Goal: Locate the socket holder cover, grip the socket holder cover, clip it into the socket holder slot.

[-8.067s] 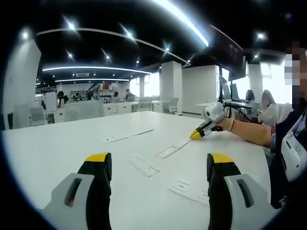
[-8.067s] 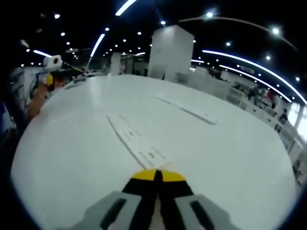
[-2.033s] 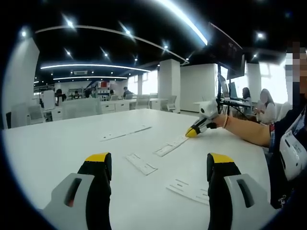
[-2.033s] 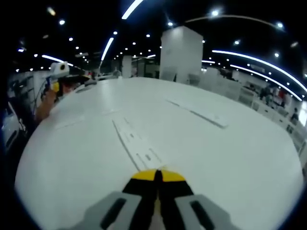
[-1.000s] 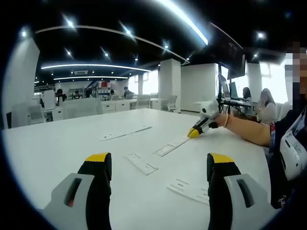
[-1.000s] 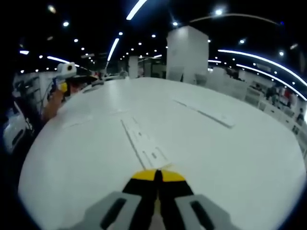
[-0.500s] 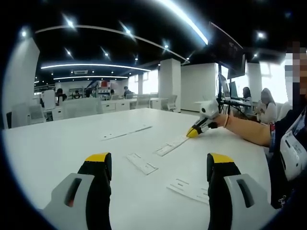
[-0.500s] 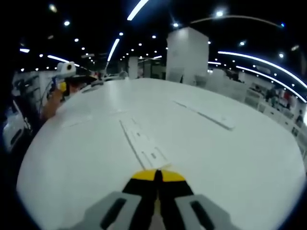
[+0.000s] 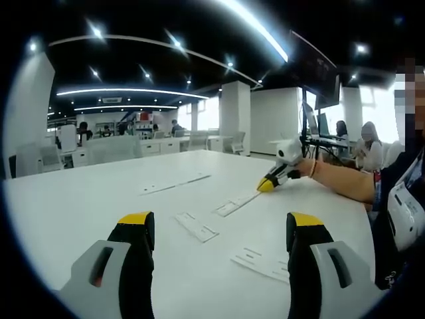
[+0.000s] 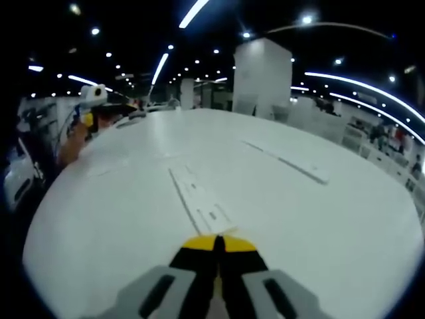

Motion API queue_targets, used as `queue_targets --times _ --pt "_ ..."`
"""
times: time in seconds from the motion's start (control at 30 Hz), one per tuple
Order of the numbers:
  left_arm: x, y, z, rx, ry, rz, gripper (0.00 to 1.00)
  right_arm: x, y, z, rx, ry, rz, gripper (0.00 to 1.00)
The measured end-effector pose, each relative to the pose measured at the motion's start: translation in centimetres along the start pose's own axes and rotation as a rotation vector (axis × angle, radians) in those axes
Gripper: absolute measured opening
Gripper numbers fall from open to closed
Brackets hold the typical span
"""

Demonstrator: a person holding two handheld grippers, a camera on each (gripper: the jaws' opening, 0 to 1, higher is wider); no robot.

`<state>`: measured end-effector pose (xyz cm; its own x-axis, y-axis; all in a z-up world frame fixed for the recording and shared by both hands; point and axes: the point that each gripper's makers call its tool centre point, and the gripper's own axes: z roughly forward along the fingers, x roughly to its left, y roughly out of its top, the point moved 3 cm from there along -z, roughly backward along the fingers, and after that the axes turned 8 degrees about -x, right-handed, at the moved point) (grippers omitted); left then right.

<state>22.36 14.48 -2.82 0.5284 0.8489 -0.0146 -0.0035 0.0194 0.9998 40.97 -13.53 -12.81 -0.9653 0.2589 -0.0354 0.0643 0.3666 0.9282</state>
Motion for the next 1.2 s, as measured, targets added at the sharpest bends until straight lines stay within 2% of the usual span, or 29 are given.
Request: queue_targets --times 1.2 --pt "0.2 0.0 -0.2 0.006 0.007 0.001 0.81 0.6 0.6 1.2 -0.025 -0.007 -0.005 0.04"
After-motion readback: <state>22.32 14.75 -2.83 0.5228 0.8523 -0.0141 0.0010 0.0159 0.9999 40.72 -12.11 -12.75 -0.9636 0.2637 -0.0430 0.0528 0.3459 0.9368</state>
